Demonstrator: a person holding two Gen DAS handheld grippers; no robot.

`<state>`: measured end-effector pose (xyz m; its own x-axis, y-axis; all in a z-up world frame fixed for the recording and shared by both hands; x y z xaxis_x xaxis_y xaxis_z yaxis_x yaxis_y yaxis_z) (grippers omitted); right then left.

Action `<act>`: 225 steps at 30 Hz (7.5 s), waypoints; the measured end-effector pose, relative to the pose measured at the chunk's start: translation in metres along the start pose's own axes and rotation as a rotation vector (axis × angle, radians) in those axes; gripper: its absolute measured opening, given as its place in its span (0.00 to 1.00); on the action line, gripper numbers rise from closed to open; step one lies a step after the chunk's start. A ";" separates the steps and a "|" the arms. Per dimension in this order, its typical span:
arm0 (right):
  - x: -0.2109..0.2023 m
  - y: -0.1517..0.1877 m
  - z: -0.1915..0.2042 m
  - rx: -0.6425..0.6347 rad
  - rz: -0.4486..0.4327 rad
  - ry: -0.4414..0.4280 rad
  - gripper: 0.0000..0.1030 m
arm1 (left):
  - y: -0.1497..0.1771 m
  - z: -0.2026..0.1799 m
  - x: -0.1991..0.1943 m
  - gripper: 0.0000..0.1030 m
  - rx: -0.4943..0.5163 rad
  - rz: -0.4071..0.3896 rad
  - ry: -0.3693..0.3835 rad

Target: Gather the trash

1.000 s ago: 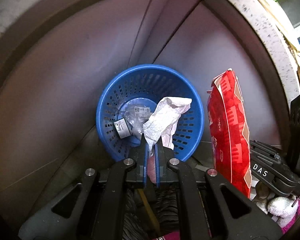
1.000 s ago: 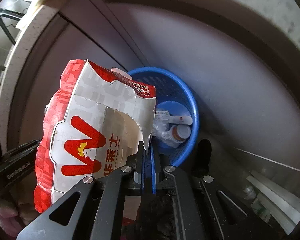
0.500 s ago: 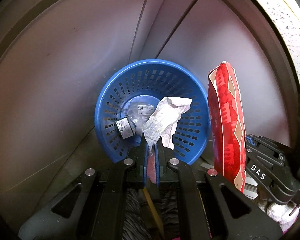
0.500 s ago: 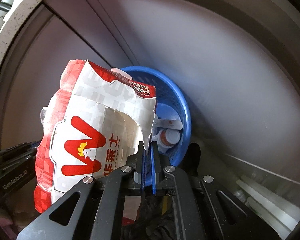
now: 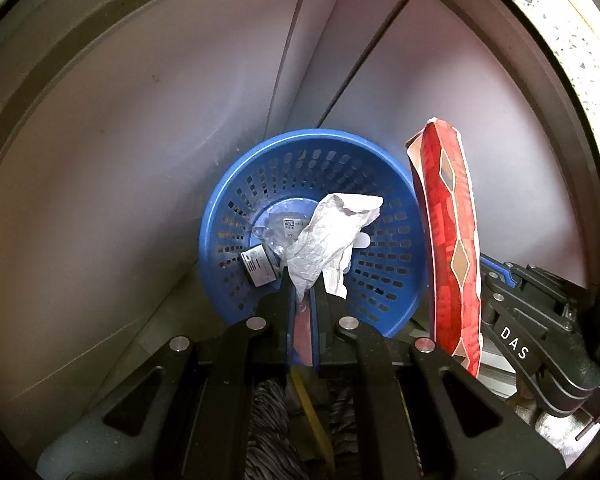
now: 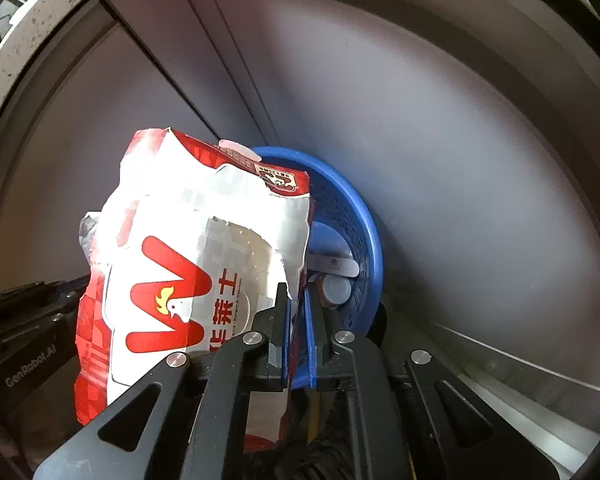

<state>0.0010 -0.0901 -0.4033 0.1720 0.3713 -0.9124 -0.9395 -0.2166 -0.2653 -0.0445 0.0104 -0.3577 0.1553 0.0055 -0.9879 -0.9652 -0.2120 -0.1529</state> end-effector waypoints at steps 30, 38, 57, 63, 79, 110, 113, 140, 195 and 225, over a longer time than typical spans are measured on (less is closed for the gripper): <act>-0.055 -0.001 0.018 -0.087 -0.039 -0.029 0.27 | -0.011 0.004 -0.051 0.25 -0.024 -0.081 -0.010; -0.083 -0.010 0.029 -0.141 -0.072 -0.070 0.31 | -0.023 0.001 -0.094 0.26 -0.024 -0.163 0.005; -0.196 -0.070 0.060 -0.358 -0.269 -0.098 0.63 | -0.089 -0.020 -0.200 0.57 -0.011 -0.424 -0.007; -0.217 -0.097 0.052 -0.380 -0.331 -0.109 0.68 | -0.117 -0.024 -0.218 0.58 -0.023 -0.456 0.003; -0.258 -0.191 0.011 -0.409 -0.436 -0.113 0.77 | -0.193 -0.028 -0.200 0.58 -0.197 -0.400 0.105; -0.174 -0.375 0.041 -0.692 -0.028 -0.301 0.77 | -0.283 -0.010 -0.124 0.58 -0.521 -0.280 0.194; -0.163 -0.384 0.047 -0.710 -0.005 -0.308 0.77 | -0.287 -0.007 -0.120 0.54 -0.541 -0.275 0.201; -0.088 -0.390 0.076 -0.817 0.151 -0.306 0.62 | -0.298 0.007 -0.116 0.18 -0.616 -0.296 0.208; -0.298 -0.329 0.023 -0.460 -0.347 -0.466 0.55 | -0.229 0.001 -0.267 0.02 -0.324 -0.548 0.218; -0.295 -0.132 0.058 -0.292 -0.316 -0.448 0.55 | -0.087 0.033 -0.253 0.02 -0.199 -0.470 0.246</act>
<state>0.0569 -0.1190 -0.0814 0.2278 0.7869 -0.5735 -0.7328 -0.2493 -0.6331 -0.0067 0.0600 -0.0957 0.6262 -0.0790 -0.7757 -0.7259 -0.4221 -0.5430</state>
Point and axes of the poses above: each gripper's, at about its wrist camera, not at the fingertips, and x roughly the way its jaws point, z to its left, y to its underside, the point moved 7 cm from there along x, roughly the way its jaws point, and after that the axes turned 10 degrees about -y, right-handed, at the moved point
